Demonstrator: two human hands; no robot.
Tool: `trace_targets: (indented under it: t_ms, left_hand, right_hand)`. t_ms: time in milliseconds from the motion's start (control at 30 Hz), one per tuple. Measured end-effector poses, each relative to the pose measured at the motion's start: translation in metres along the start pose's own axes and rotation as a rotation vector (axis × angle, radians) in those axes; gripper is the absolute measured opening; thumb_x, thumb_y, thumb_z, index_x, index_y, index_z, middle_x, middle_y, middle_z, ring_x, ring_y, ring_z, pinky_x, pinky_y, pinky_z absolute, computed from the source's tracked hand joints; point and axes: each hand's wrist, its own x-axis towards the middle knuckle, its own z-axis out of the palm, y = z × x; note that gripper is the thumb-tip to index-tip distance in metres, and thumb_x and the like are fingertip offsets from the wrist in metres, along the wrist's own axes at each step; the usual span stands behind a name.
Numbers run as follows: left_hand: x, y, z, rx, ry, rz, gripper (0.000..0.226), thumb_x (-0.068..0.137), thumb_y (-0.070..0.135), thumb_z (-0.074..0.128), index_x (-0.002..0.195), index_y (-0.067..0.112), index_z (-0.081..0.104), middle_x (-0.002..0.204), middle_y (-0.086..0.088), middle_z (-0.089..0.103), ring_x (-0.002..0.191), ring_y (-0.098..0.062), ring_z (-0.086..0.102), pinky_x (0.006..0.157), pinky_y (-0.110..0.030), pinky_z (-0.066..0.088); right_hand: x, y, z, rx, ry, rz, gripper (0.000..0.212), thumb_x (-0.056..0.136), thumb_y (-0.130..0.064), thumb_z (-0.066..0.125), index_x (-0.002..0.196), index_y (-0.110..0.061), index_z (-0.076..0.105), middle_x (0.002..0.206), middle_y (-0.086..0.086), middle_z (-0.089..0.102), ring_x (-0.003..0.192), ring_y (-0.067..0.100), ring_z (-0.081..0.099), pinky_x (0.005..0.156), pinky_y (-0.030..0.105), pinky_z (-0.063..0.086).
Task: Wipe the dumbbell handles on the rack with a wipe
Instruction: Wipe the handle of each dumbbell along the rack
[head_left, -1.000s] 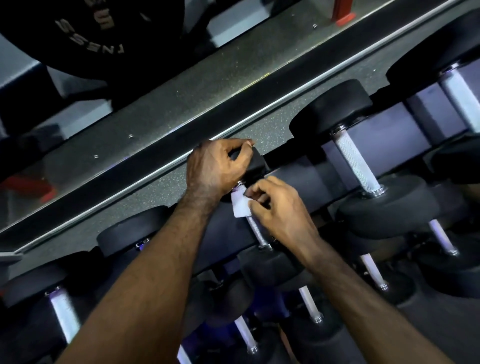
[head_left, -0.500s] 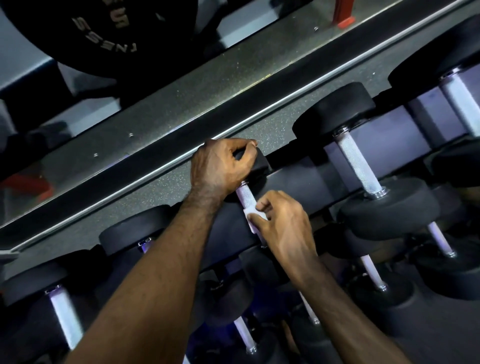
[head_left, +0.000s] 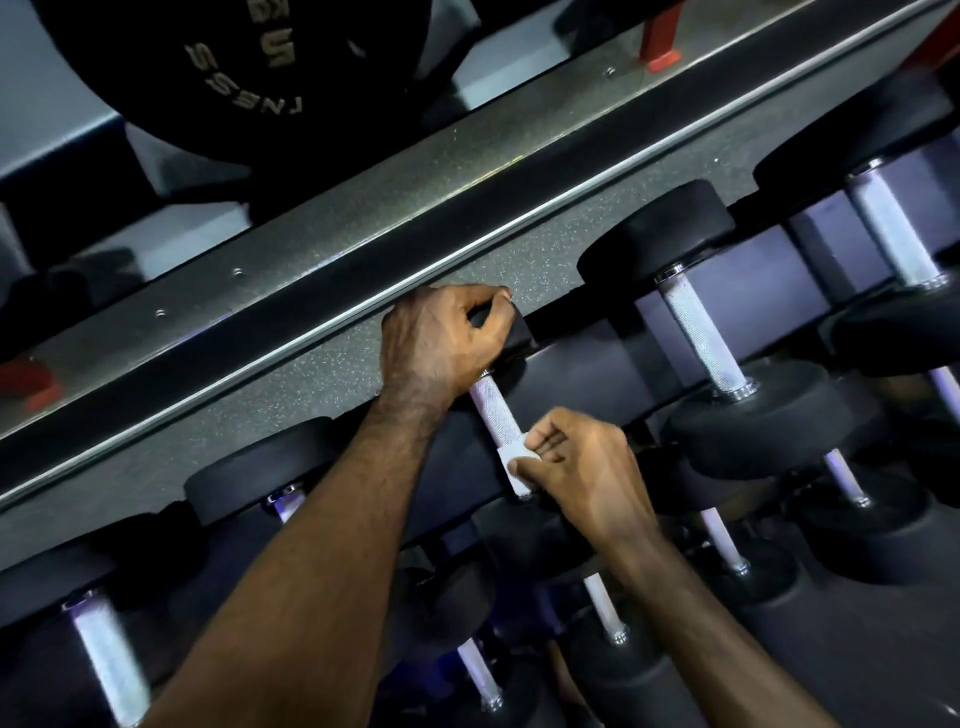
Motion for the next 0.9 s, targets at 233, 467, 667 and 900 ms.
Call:
trace_targets:
  t_ms: [233,467,667,900]
  left_hand:
    - [0.002,-0.002,0.001,-0.007,0.008,0.013,0.034,0.096,0.057,0.056,0.103,0.037,0.082,0.072,-0.007,0.071,0.071,-0.034,0.067,0.07,-0.04,0.058]
    - [0.003,-0.005,0.003,0.017,0.021,0.024,0.033,0.096,0.057,0.057,0.105,0.036,0.081,0.091,-0.01,0.077,0.083,-0.038,0.07,0.075,-0.042,0.058]
    - [0.003,-0.004,0.001,0.004,-0.027,0.021,0.035,0.099,0.056,0.057,0.106,0.032,0.082,0.086,-0.009,0.076,0.076,-0.034,0.066,0.072,-0.038,0.054]
    - [-0.001,0.001,-0.003,0.013,-0.04,-0.005,0.035,0.099,0.057,0.057,0.106,0.033,0.083,0.082,-0.009,0.074,0.076,-0.034,0.067,0.073,-0.04,0.055]
  right_hand:
    - [0.025,-0.021,0.007,0.102,0.041,-0.028,0.018,0.074,-0.025,0.085,0.083,-0.025,0.07,0.074,-0.008,0.072,0.068,0.007,0.068,0.07,0.038,0.06]
    - [0.022,-0.014,-0.002,0.18,-0.032,0.018,0.017,0.072,-0.017,0.088,0.082,-0.021,0.074,0.072,-0.004,0.076,0.067,0.016,0.075,0.069,0.033,0.062]
    - [0.025,-0.017,0.003,0.264,-0.006,0.034,0.016,0.076,-0.011,0.087,0.086,-0.019,0.077,0.075,-0.002,0.077,0.07,0.018,0.076,0.073,0.04,0.064]
    - [0.029,-0.019,0.005,0.241,0.028,0.002,0.014,0.076,-0.018,0.089,0.086,-0.022,0.08,0.074,-0.007,0.077,0.072,0.011,0.076,0.074,0.037,0.063]
